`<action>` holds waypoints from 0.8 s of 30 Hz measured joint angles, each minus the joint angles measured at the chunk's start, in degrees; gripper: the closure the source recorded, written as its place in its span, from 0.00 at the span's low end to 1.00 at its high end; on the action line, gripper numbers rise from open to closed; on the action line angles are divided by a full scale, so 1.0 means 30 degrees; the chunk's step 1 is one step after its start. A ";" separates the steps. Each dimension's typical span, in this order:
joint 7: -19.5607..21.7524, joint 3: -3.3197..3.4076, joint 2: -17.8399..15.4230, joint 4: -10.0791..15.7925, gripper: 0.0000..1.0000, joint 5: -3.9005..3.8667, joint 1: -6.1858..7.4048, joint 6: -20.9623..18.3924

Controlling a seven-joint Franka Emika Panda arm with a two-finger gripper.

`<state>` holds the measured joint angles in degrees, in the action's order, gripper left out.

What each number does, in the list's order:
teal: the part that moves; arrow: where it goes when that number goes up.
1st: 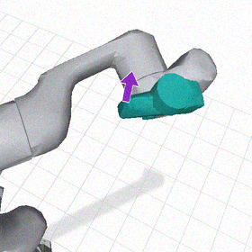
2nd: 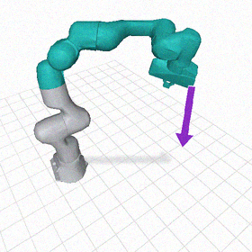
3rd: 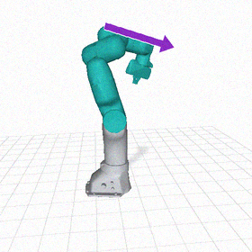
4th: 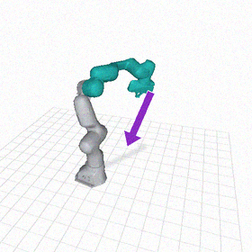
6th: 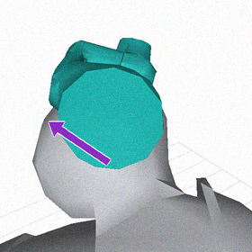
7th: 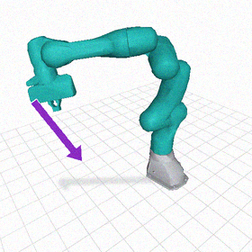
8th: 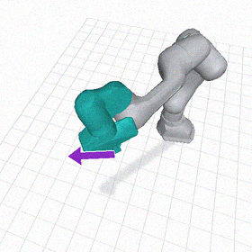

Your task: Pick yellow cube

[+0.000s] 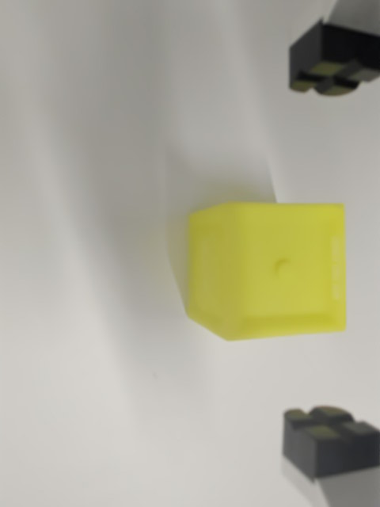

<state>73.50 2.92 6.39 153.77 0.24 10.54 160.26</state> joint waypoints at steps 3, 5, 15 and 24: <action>0.0269 -0.0001 0.0288 0.0247 0.00 0.0093 0.0236 0.0530; 0.0446 -0.0003 0.0497 0.0402 0.00 0.0168 0.0397 0.0881; 0.1108 -0.0006 0.1446 0.0966 0.00 0.0636 0.1180 0.2375; 0.0710 -0.0049 0.2799 0.0716 0.00 0.1263 0.1280 0.3454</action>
<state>75.63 2.78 14.79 155.92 4.02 14.38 170.62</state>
